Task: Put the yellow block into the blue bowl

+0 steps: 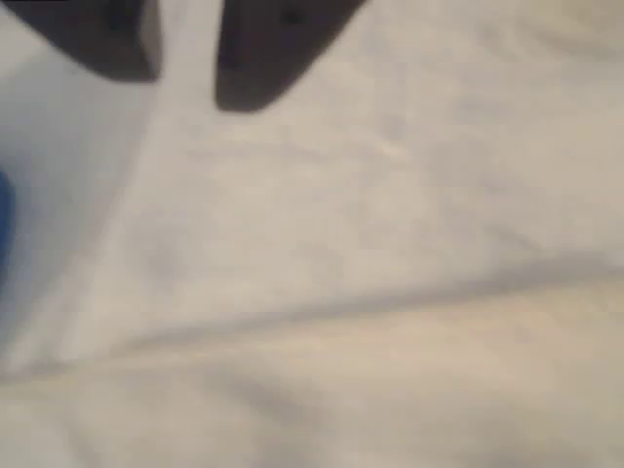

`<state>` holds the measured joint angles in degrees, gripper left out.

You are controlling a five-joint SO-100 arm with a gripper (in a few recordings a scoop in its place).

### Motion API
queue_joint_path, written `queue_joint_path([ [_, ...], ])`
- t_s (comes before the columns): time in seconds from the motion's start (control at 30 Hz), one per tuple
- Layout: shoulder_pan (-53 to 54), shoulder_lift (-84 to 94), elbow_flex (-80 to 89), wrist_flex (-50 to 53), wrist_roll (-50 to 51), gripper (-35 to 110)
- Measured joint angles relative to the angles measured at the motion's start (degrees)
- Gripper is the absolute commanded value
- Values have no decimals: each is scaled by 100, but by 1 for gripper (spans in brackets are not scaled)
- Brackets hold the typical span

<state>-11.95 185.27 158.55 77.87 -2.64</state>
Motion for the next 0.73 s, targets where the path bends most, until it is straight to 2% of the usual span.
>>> queue_joint_path([
  [0.73, 0, 0, 932, -185, 0, 0],
])
